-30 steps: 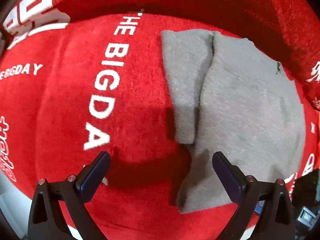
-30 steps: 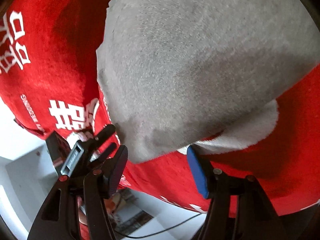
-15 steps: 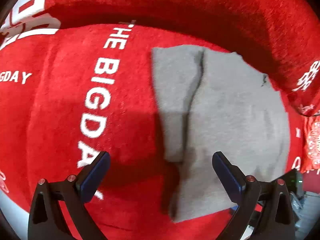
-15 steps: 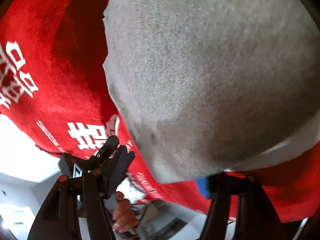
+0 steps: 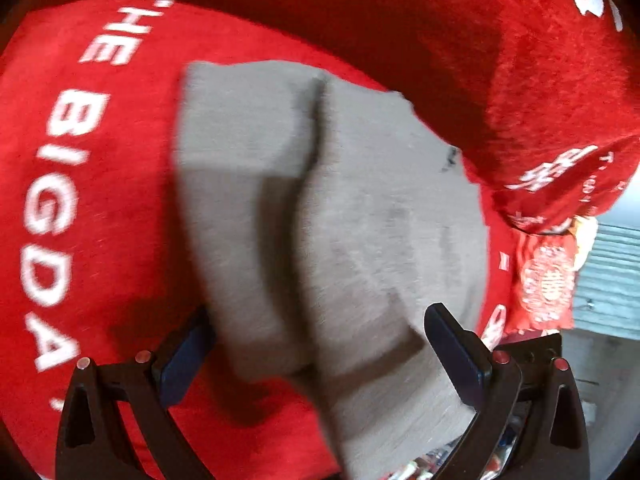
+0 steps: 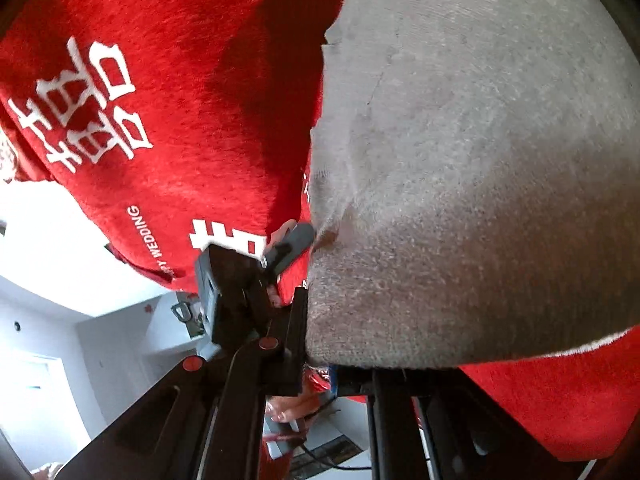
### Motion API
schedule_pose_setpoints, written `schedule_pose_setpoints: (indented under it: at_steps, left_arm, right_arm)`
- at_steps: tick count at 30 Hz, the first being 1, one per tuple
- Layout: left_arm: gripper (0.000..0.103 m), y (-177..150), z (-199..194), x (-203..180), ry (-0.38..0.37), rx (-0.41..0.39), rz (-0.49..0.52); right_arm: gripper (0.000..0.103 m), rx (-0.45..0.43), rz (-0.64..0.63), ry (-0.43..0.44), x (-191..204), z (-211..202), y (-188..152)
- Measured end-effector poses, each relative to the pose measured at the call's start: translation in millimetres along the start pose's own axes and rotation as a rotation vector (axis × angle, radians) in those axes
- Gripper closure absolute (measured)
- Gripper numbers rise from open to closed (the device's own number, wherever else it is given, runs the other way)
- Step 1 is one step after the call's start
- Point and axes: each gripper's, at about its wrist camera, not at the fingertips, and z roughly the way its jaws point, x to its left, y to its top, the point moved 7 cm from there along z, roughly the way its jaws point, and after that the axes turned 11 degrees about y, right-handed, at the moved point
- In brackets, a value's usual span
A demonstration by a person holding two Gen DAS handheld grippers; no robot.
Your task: Fold small clothes
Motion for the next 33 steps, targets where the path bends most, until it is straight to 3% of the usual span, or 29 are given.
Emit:
schedule_pose_setpoints:
  at_steps: [3, 6, 14, 17, 18, 20, 21, 22, 24, 26, 27, 29, 32, 33]
  left_arm:
    - [0.001, 9, 5, -24, -0.013, -0.008, 0.029]
    - [0.001, 19, 10, -45, 0.02, -0.037, 0.076]
    - [0.001, 17, 39, -46, 0.161, 0.012, 0.122]
    - [0.002, 16, 42, -48, 0.172, 0.008, 0.13]
    - [0.002, 16, 42, -49, 0.179, 0.008, 0.132]
    - [0.002, 16, 45, -52, 0.199, 0.003, 0.141]
    - [0.007, 17, 46, -53, 0.218, -0.009, 0.146]
    - [0.013, 17, 45, -54, 0.253, -0.028, 0.154]
    - [0.036, 17, 44, -54, 0.335, -0.054, 0.182]
    - [0.048, 18, 43, -55, 0.363, -0.07, 0.192]
    - [0.06, 19, 41, -56, 0.356, -0.076, 0.194]
    - [0.071, 20, 36, -55, 0.347, -0.08, 0.196]
    - [0.084, 23, 33, -52, 0.339, -0.071, 0.186]
    - [0.084, 23, 30, -49, 0.329, -0.069, 0.176]
  right_arm:
    - [0.094, 0.025, 0.009, -0.017, -7, 0, -6]
    - [0.094, 0.057, 0.032, -0.064, -24, -1, -15]
    - [0.085, 0.237, -0.055, -0.394, -55, -21, -32]
    - [0.066, 0.23, -0.121, -0.443, -42, -41, -18]
    - [0.055, 0.217, -0.138, -0.446, -36, -46, -11]
    - [0.055, 0.176, -0.191, -0.445, -19, -57, 8]
    - [0.057, 0.159, -0.216, -0.441, -13, -59, 16]
    - [0.07, 0.134, -0.257, -0.446, -5, -63, 28]
    - [0.099, 0.112, -0.308, -0.46, 6, -60, 44]
    - [0.099, 0.09, -0.347, -0.507, 8, -55, 65]
    - [0.1, 0.085, -0.363, -0.529, 7, -51, 75]
    - [0.1, 0.087, -0.386, -0.574, 5, -39, 90]
    - [0.102, 0.152, -0.4, -0.662, -21, -26, 99]
    - [0.103, 0.139, -0.402, -0.644, -23, -26, 101]
